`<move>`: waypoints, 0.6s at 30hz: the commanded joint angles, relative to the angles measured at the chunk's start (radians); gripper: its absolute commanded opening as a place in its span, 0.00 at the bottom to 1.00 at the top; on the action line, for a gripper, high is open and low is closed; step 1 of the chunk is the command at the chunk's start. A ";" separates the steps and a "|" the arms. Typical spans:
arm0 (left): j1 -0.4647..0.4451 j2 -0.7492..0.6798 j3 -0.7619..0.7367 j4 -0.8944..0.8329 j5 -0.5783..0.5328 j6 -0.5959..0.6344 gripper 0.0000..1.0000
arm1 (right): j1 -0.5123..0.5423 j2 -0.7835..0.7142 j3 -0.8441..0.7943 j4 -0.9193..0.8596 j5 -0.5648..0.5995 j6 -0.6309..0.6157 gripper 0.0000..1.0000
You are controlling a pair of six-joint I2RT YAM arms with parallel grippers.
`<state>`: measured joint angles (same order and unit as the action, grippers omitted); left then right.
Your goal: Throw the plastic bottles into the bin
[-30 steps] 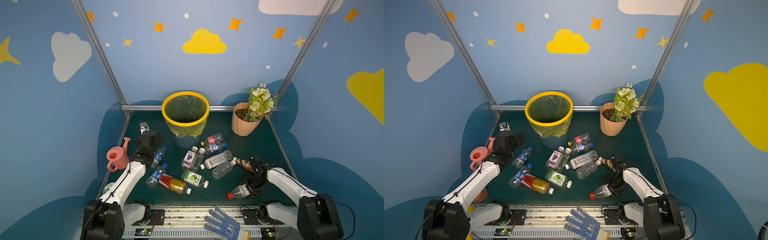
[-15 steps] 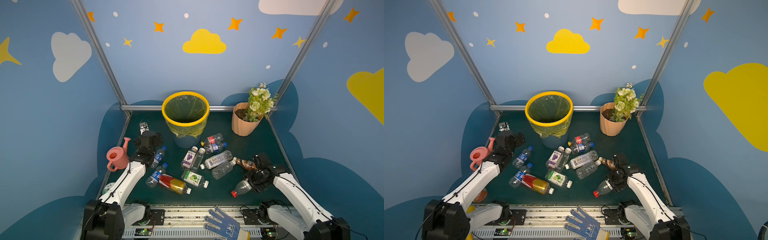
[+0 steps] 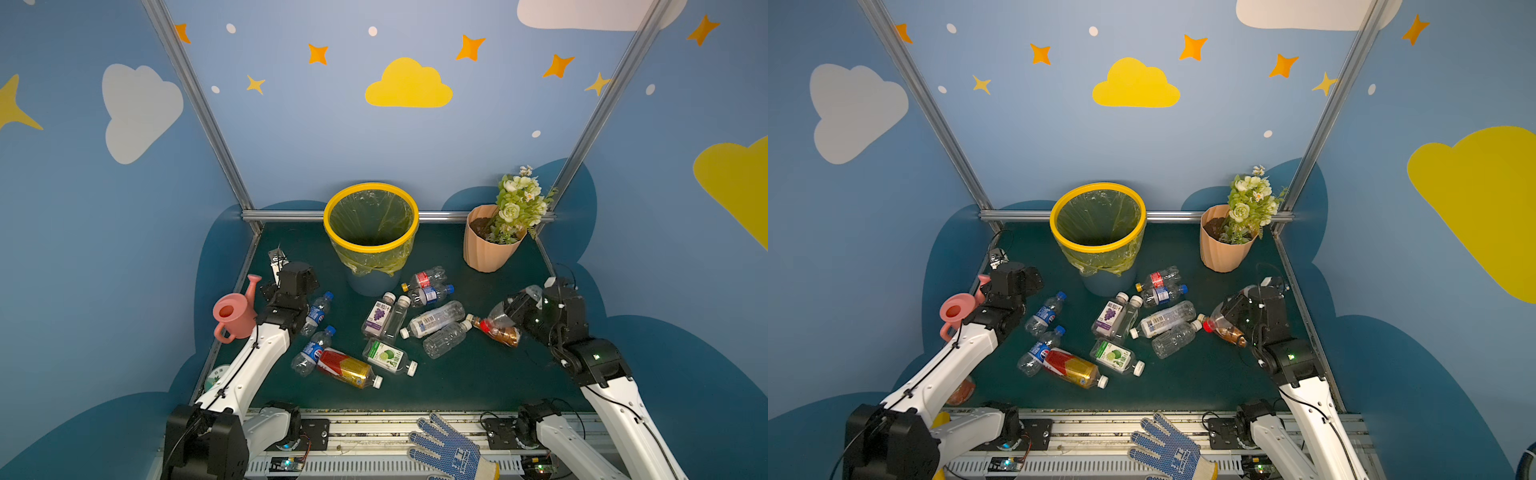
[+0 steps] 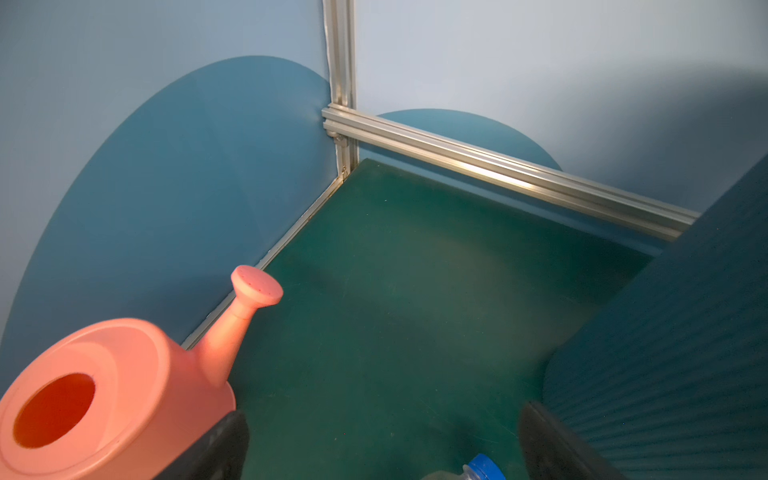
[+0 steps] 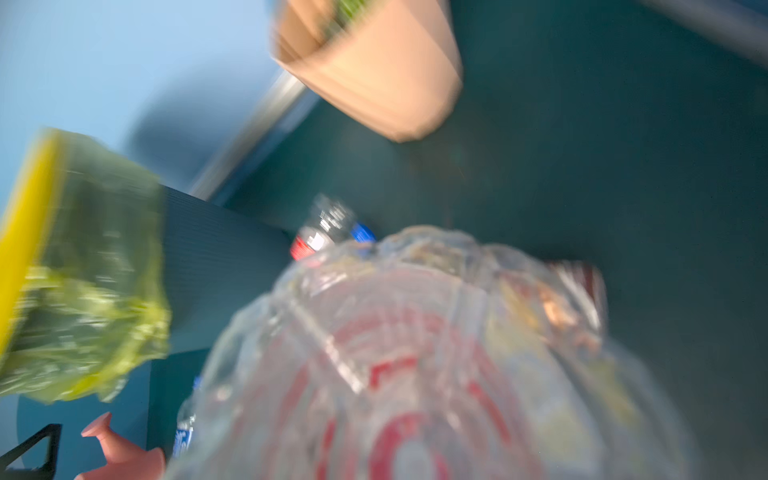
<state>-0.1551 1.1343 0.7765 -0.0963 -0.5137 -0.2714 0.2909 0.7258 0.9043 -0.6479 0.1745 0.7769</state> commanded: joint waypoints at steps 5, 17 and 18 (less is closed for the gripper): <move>0.033 -0.019 0.044 -0.149 -0.017 -0.095 1.00 | 0.001 0.186 0.223 0.502 -0.109 -0.361 0.62; 0.064 -0.088 0.023 -0.284 0.010 -0.155 1.00 | 0.024 0.567 0.614 0.904 -0.473 -0.319 0.61; 0.065 -0.092 0.023 -0.293 0.013 -0.159 1.00 | 0.036 0.608 0.648 0.914 -0.502 -0.305 0.61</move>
<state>-0.0971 1.0595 0.8024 -0.3294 -0.5068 -0.4019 0.3019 1.2629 1.4750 0.1230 -0.1974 0.4347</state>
